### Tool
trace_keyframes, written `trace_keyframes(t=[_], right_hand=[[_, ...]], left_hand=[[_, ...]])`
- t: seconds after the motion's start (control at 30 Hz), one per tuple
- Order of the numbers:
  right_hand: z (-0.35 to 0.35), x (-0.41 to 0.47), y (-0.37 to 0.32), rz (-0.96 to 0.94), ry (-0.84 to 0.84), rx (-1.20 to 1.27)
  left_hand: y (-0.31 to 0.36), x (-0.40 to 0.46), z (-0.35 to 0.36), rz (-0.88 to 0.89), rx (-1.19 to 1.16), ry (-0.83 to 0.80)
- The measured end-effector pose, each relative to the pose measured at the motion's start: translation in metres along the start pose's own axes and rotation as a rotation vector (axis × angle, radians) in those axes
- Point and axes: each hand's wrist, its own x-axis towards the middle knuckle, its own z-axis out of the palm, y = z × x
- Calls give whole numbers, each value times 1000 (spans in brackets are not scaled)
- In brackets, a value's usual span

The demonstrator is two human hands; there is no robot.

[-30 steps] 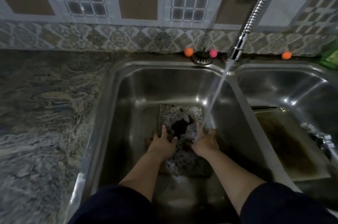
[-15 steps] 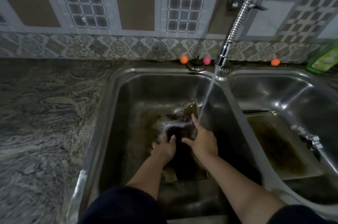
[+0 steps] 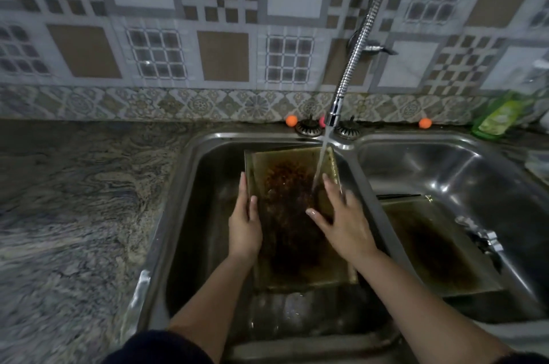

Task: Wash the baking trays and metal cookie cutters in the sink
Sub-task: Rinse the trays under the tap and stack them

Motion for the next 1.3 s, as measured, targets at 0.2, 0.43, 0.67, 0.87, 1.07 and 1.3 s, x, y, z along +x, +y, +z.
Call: trace_keyframes(t=[0.2, 0.43, 0.67, 0.87, 1.07, 1.3], right_hand=[[9, 40, -52, -94, 117, -335], [35, 9, -64, -534, -82, -379], [20, 4, -40, -286, -147, -327], [-21, 23, -104, 40, -191, 765], [-28, 32, -98, 312, 156, 1125], [-37, 11, -70, 240, 97, 1321]], left_hand=[[16, -8, 16, 136, 3, 82], [28, 3, -2, 132, -82, 169], [26, 4, -11, 197, 41, 189], [19, -25, 14, 326, 234, 6], [8, -40, 30, 431, 437, -161], [32, 1, 65, 300, 397, -320]])
